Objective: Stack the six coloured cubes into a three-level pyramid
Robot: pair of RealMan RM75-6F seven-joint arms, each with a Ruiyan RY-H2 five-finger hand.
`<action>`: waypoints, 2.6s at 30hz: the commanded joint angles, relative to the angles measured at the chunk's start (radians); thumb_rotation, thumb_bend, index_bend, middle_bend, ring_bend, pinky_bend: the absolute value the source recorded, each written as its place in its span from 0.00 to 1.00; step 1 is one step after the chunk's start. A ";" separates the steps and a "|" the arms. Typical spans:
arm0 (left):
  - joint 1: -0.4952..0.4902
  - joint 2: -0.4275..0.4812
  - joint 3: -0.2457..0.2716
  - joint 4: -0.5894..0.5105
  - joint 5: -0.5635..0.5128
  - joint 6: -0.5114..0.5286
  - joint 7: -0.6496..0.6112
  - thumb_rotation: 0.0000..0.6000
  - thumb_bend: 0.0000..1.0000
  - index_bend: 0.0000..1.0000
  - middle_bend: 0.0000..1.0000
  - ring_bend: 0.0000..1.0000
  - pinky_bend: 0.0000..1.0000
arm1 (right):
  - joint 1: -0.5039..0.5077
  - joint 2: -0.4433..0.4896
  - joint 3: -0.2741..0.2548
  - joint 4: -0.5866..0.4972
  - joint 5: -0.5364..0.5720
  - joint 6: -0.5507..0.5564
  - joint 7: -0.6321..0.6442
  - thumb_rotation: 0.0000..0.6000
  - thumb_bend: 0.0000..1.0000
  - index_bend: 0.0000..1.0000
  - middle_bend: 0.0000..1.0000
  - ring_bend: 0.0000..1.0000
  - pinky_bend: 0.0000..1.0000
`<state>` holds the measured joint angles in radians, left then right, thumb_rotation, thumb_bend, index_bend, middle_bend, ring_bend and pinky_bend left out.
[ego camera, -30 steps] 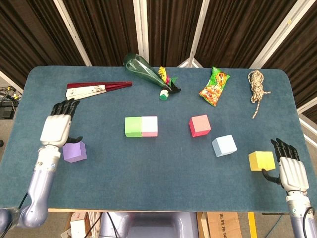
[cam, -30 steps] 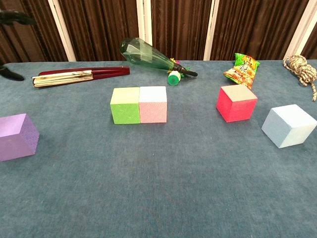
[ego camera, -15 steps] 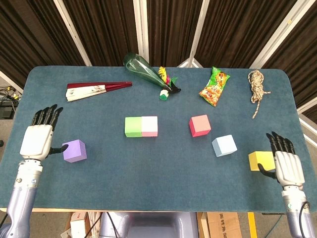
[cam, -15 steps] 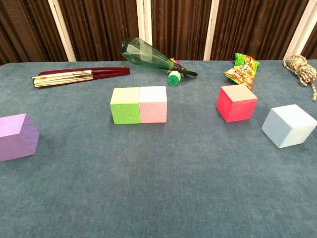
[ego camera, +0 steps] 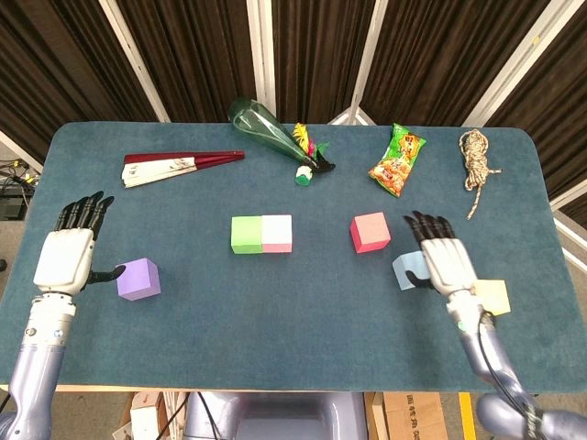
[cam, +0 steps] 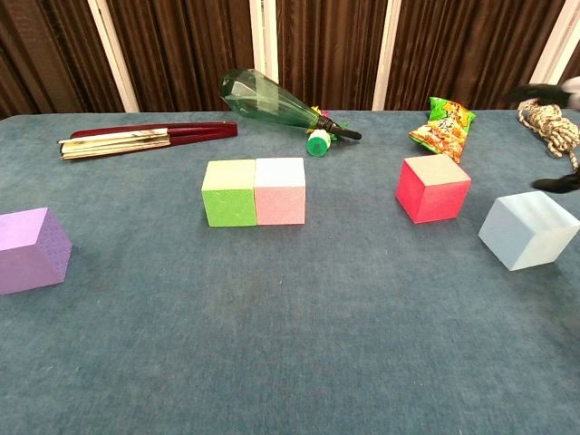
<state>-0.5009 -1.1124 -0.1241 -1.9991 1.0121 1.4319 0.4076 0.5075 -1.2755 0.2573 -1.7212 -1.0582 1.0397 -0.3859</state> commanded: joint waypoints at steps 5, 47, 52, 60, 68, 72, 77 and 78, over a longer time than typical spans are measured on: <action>0.011 0.013 -0.017 -0.001 -0.004 -0.012 -0.012 1.00 0.07 0.00 0.00 0.00 0.00 | 0.159 -0.111 0.026 0.141 0.109 -0.137 -0.097 1.00 0.29 0.00 0.00 0.00 0.00; 0.041 0.018 -0.070 0.008 -0.023 -0.057 -0.023 1.00 0.07 0.00 0.00 0.00 0.00 | 0.397 -0.329 -0.011 0.523 0.329 -0.249 -0.154 1.00 0.29 0.00 0.00 0.00 0.00; 0.042 0.017 -0.074 0.013 -0.029 -0.064 -0.024 1.00 0.07 0.00 0.00 0.00 0.00 | 0.413 -0.346 -0.006 0.540 0.335 -0.250 -0.149 1.00 0.29 0.00 0.00 0.00 0.00; 0.042 0.015 -0.075 0.019 -0.039 -0.078 -0.022 1.00 0.07 0.00 0.00 0.00 0.00 | 0.427 -0.337 -0.014 0.542 0.437 -0.254 -0.208 1.00 0.29 0.00 0.00 0.00 0.00; 0.042 0.012 -0.076 0.019 -0.044 -0.088 -0.018 1.00 0.07 0.00 0.00 0.00 0.00 | 0.451 -0.308 -0.027 0.485 0.594 -0.226 -0.297 1.00 0.29 0.00 0.18 0.11 0.00; 0.043 0.013 -0.079 0.018 -0.047 -0.087 -0.020 1.00 0.07 0.00 0.00 0.00 0.00 | 0.454 -0.305 -0.030 0.473 0.609 -0.214 -0.298 1.00 0.29 0.00 0.37 0.30 0.00; 0.044 0.014 -0.080 0.017 -0.048 -0.092 -0.021 1.00 0.07 0.00 0.00 0.00 0.00 | 0.448 -0.297 -0.035 0.457 0.580 -0.206 -0.273 1.00 0.29 0.00 0.44 0.37 0.00; 0.044 0.014 -0.081 0.017 -0.047 -0.092 -0.022 1.00 0.07 0.00 0.00 0.00 0.00 | 0.447 -0.295 -0.035 0.454 0.576 -0.206 -0.269 1.00 0.29 0.00 0.44 0.38 0.00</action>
<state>-0.4571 -1.0989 -0.2048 -1.9824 0.9649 1.3395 0.3858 0.9561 -1.5728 0.2230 -1.2633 -0.4781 0.8324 -0.6589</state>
